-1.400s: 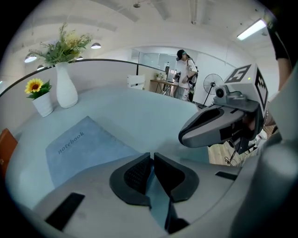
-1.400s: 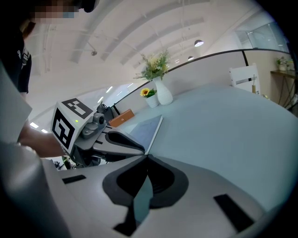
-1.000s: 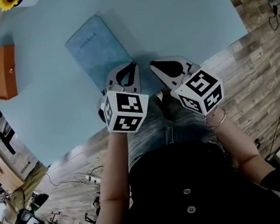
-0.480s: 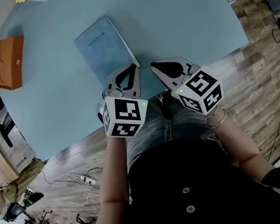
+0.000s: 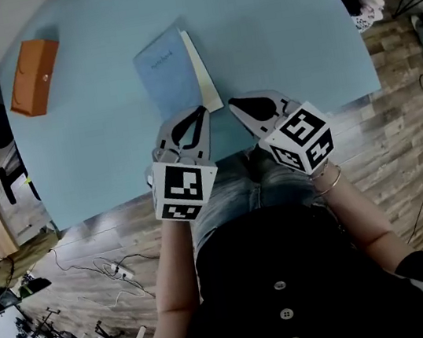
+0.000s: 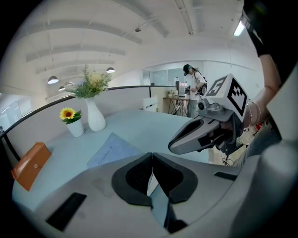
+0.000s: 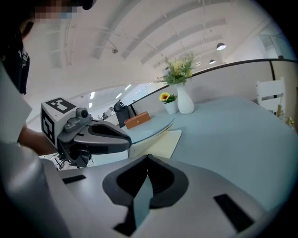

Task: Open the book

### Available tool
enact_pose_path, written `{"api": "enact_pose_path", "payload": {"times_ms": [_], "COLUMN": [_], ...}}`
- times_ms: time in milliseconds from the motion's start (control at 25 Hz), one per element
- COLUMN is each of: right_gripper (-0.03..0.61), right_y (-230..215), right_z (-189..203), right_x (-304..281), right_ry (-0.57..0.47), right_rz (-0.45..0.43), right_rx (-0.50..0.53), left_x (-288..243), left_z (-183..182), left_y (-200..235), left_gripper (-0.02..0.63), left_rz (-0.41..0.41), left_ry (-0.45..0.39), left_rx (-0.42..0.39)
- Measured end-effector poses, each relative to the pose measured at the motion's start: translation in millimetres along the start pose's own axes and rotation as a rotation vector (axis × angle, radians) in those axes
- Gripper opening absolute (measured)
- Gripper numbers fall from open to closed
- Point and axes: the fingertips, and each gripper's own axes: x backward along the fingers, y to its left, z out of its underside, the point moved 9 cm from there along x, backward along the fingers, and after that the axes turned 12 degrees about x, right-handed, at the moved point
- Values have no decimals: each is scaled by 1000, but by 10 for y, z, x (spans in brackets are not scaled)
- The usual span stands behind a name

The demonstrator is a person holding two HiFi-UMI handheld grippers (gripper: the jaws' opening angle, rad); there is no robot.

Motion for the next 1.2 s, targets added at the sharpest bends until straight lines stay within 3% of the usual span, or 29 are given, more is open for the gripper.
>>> {"api": "enact_pose_path", "payload": {"times_ms": [720, 1200], "right_gripper": [3, 3], "right_y": [254, 820], "right_z": [-265, -497], "right_x": [-239, -760], "right_ry": [-6, -12], "right_rz": [-131, -140], "right_rx": [128, 120], "left_x": [635, 1140], "left_z": [72, 357], "left_y": [211, 704], "left_gripper": [14, 14], "left_rz": [-204, -190], "left_ry": [-162, -185], "left_rx": [109, 145]}}
